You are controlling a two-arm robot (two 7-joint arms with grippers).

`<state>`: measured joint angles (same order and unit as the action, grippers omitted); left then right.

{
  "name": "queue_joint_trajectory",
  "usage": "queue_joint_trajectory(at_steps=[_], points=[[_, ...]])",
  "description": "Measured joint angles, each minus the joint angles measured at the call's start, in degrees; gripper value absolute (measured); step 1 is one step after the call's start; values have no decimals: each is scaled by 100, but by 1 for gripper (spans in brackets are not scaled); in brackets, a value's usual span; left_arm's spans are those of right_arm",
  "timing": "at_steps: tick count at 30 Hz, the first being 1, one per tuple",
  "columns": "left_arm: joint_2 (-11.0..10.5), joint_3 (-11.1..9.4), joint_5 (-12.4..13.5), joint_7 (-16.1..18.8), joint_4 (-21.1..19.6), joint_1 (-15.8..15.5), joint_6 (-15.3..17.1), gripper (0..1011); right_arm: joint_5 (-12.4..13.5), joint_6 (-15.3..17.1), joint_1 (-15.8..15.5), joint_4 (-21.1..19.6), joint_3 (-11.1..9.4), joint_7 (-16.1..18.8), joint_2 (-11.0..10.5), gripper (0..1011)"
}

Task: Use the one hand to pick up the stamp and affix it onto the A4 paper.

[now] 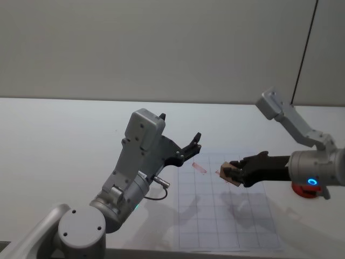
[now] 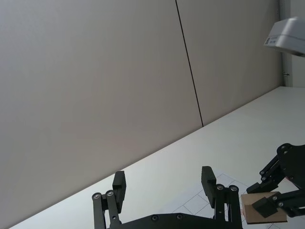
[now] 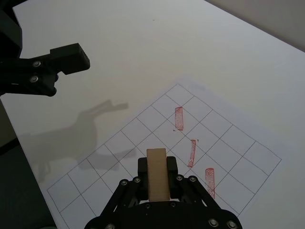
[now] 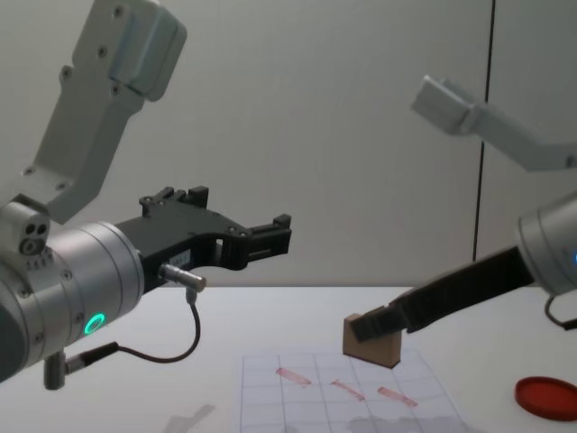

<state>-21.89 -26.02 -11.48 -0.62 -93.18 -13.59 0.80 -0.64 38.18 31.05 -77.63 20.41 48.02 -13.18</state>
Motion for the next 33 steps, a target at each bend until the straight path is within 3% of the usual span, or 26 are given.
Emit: queue_joint_trajectory(at_steps=[19,33], points=[[0,0,0,0,0,0,0,1002,-112,-235,403,972,250,-156,340,216],[0,0,0,0,0,0,0,1002,-350,-247,728,1469,400,-50,528,214]])
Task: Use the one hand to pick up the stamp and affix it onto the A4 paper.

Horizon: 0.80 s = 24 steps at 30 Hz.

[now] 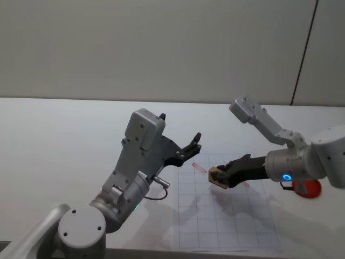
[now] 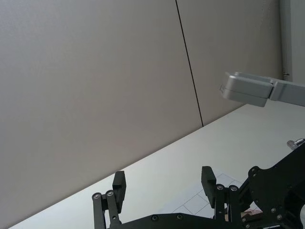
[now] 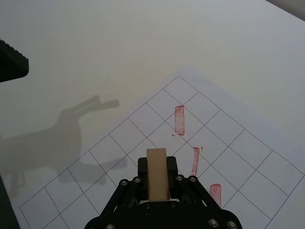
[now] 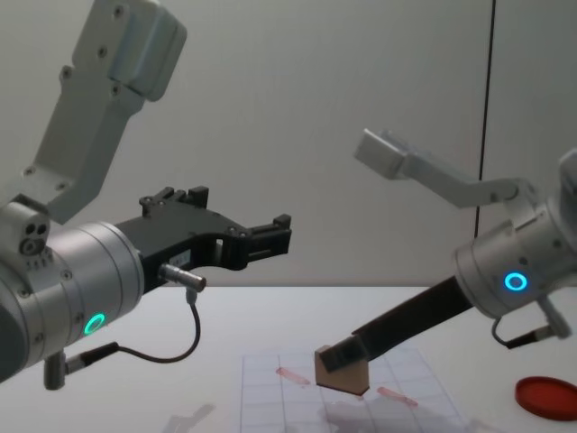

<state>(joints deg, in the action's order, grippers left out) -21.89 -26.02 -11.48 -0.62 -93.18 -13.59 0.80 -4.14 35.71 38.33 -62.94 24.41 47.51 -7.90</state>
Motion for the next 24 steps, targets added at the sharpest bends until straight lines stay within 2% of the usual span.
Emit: queue_joint_trajectory(at_steps=[12,24], points=[[0,0,0,0,0,0,0,1002,-89,-44,199,358,140,3,154,216],[0,0,0,0,0,0,0,1002,-53,-221,276,642,277,-213,278,216]])
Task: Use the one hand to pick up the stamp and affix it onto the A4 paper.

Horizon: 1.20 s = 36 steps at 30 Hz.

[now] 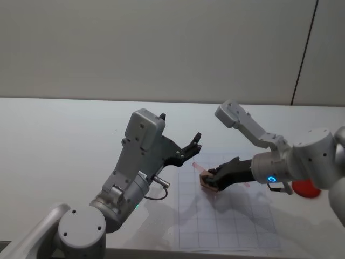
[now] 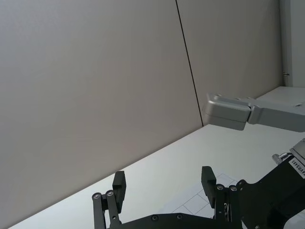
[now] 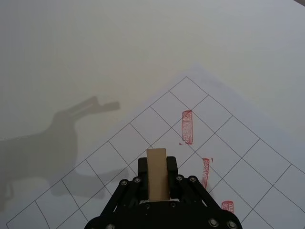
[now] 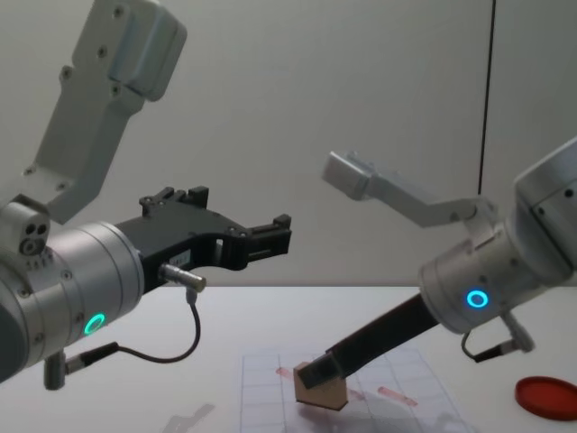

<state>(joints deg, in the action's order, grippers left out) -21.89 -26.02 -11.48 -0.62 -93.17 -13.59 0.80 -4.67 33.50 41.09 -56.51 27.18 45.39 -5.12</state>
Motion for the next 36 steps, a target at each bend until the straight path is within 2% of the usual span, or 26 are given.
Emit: queue_joint_trajectory(at_steps=[16,36], points=[[0,0,0,0,0,0,0,1002,100,-129,97,292,113,-167,125,216],[0,0,0,0,0,0,0,1002,108,-65,170,415,187,-126,164,214]])
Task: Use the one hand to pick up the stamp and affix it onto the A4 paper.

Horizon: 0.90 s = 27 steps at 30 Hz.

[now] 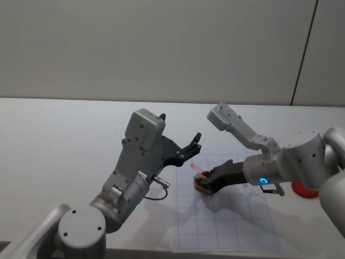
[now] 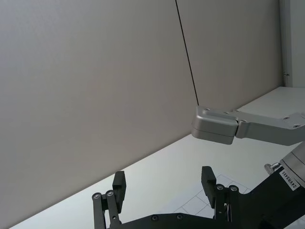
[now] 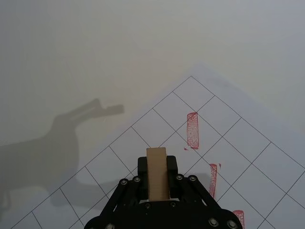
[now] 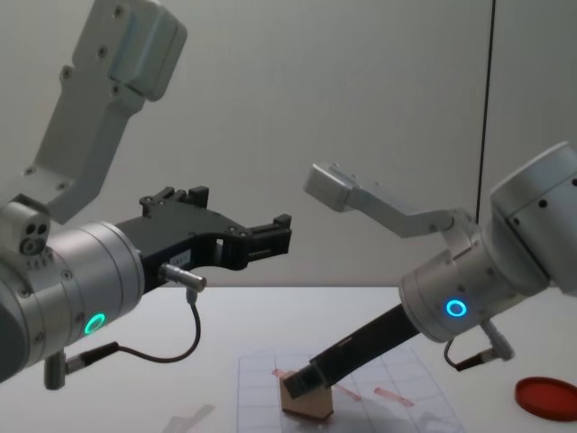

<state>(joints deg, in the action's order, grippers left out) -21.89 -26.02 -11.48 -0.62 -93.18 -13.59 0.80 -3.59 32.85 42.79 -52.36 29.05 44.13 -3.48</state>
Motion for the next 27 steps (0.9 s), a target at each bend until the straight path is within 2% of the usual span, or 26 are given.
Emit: queue_joint_trajectory(at_steps=[10,27], points=[[0,0,0,0,0,0,0,1002,-3,50,-17,-37,28,15,-14,216],[0,-1,0,0,0,0,0,1002,139,122,-282,-355,73,-108,-169,214]])
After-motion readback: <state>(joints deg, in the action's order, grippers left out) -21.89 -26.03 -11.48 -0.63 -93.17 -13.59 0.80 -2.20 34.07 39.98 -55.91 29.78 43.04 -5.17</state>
